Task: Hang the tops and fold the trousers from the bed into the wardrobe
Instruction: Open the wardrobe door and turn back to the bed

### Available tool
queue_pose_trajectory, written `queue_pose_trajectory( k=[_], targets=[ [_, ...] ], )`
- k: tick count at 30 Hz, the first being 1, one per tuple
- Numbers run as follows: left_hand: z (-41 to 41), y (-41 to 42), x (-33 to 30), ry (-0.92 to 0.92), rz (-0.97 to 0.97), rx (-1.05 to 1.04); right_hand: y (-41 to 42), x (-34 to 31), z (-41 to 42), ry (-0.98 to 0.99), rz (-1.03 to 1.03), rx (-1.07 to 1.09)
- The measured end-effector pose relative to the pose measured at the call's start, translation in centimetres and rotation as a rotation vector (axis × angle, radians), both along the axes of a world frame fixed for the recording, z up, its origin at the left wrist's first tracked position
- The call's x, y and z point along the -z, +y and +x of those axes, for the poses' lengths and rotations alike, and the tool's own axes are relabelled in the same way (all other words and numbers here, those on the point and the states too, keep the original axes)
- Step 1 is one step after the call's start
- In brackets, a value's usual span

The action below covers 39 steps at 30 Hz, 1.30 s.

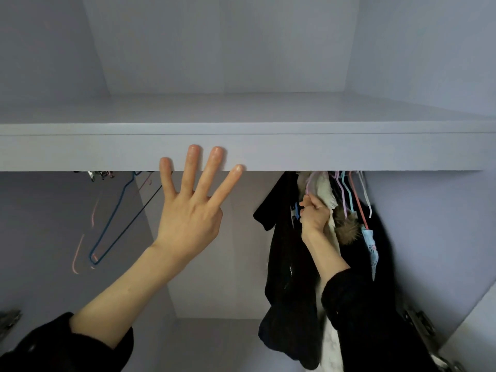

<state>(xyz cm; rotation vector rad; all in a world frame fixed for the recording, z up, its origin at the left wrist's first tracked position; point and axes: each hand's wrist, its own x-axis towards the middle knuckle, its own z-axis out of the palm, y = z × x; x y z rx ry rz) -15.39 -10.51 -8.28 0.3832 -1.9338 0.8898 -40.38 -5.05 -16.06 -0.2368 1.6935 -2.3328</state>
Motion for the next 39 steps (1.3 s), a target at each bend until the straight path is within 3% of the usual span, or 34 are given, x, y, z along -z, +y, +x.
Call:
queue_pose_trajectory(
  k=[5,16,28,39],
  targets=[
    [-0.1,0.0,0.1,0.012,-0.006,0.003,-1.2,-0.6,-0.5,-0.003,0.032,0.004],
    [-0.3,-0.3,0.2,0.026,-0.028,-0.004,-0.4,-0.5,-0.3,0.068,-0.123,0.096],
    [-0.2,0.1,0.2,0.024,0.002,-0.004,-0.3,-2.1,-2.1,0.184,0.029,0.121],
    [0.4,0.6,0.0,-0.007,0.046,0.004,1.7,-3.5,-3.5,0.029,0.223,-0.172]
  ],
)
